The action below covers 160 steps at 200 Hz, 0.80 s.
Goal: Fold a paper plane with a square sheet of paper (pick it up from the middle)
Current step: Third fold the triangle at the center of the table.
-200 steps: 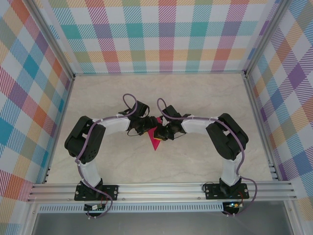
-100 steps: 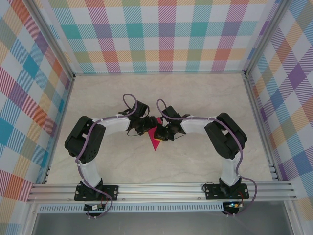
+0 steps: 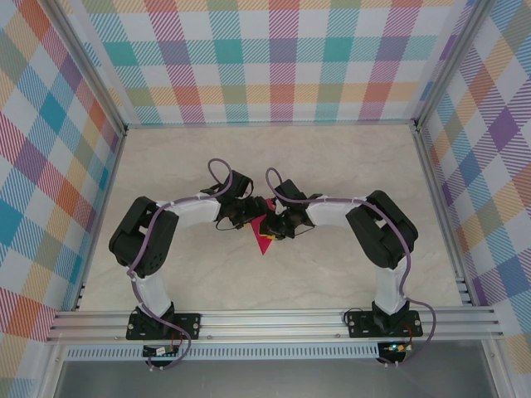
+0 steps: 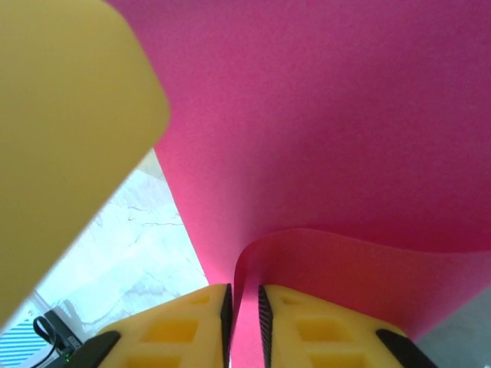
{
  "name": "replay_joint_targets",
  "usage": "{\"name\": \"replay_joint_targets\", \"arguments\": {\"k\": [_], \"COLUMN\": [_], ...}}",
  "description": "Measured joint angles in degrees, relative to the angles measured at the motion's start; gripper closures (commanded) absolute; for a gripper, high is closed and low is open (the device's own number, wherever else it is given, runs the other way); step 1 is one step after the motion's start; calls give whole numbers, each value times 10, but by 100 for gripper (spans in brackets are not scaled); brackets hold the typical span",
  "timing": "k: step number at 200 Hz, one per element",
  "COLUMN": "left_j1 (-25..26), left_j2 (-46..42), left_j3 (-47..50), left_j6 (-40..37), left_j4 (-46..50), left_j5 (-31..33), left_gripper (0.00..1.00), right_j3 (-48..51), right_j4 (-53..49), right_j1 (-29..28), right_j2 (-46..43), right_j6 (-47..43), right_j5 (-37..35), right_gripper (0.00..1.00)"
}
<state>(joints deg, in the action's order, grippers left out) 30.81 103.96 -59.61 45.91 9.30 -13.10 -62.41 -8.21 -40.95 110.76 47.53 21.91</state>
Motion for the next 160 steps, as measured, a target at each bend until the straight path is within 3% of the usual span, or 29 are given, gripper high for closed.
{"name": "replay_joint_targets", "arguments": {"k": [86, 134, 160], "left_j1": [-44, -44, -44], "left_j2": [-70, -71, -73], "left_j3": [43, 58, 60], "left_j6": [25, 27, 27], "left_j4": [26, 26, 26], "left_j5": [38, 31, 21], "left_gripper": [29, 29, 30], "right_j3": [1, 9, 14], "right_j4": [13, 33, 42], "right_j1": [0, 0, 0], "right_j2": [0, -5, -7], "right_j6": [0, -2, -2], "right_j5": [12, 22, 24], "right_gripper": [66, 52, 55]}}
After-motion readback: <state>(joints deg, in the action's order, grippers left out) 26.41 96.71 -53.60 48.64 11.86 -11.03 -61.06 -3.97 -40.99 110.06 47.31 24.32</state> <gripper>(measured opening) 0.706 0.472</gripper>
